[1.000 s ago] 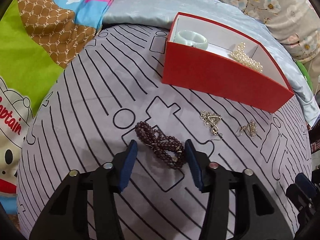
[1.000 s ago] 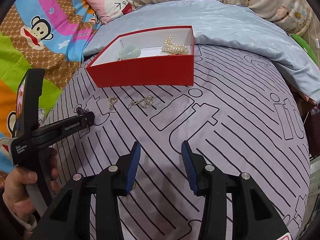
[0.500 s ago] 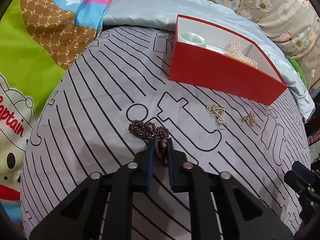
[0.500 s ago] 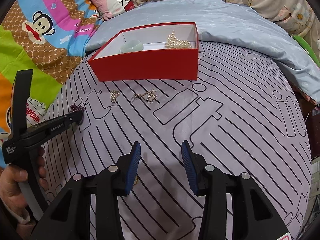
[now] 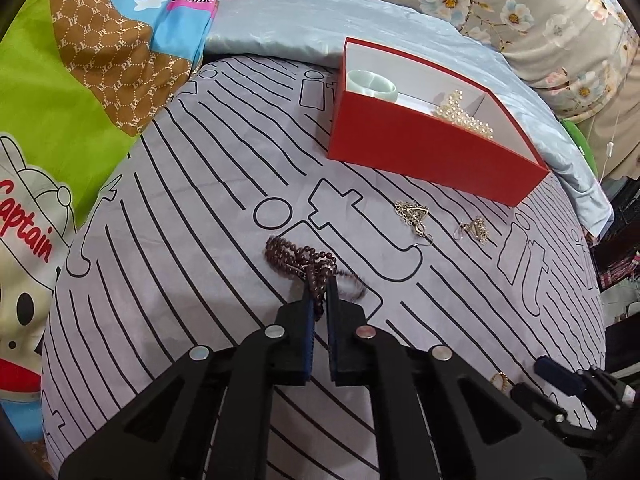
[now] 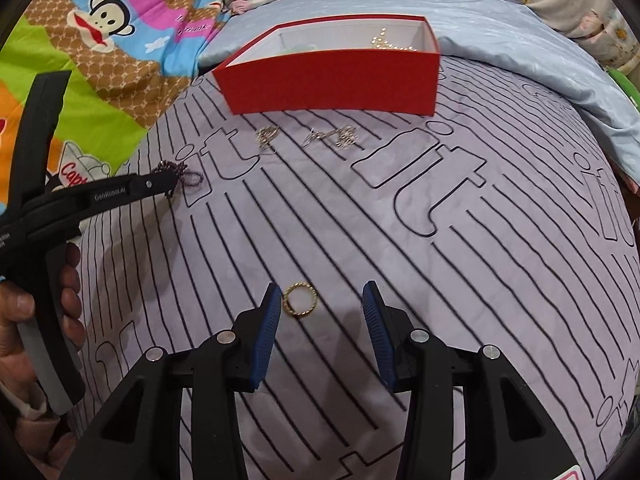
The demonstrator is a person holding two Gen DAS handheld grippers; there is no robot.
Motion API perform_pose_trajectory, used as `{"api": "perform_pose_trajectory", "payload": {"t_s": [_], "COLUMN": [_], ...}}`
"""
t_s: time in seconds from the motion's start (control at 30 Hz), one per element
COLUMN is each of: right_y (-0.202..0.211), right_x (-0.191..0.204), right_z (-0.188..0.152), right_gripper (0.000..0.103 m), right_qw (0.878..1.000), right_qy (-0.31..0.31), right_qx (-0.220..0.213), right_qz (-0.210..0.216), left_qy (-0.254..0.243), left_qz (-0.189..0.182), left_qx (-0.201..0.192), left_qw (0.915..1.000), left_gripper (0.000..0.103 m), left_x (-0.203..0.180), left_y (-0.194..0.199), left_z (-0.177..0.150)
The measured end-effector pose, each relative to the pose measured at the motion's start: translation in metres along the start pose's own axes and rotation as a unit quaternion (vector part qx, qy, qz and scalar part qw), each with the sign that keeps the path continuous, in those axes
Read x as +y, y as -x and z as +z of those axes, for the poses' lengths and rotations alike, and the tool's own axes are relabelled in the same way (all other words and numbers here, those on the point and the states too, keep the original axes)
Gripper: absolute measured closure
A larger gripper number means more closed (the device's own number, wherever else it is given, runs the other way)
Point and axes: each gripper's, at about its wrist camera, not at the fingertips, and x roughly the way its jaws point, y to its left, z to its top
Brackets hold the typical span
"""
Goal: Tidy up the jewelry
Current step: 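Grasp the small gold ring with the right gripper while the left gripper holds the garnet bracelet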
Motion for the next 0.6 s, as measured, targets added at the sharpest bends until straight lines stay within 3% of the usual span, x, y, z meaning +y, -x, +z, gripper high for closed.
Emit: {"api": "perform_pose_trajectory", "payload": {"t_s": [0.33, 0.6], "right_y": [-0.012, -0.013], "right_x": [0.004, 0.009], "right_z": [-0.005, -0.005], "right_gripper": [0.063, 0.07], "right_qw": [1.0, 1.0], "right_qy": [0.007, 0.023], "right_qx": [0.007, 0.006], "right_qz": [-0.004, -0.016], "left_qy": [0.0, -0.001], "left_qz": [-0.002, -0.01], "left_qx": [-0.002, -0.005], "left_qw": [1.0, 0.9999], "left_gripper": [0.099, 0.099], "left_x": [0.001, -0.002], "left_y": [0.006, 0.012], "left_z": [-0.004, -0.004]}}
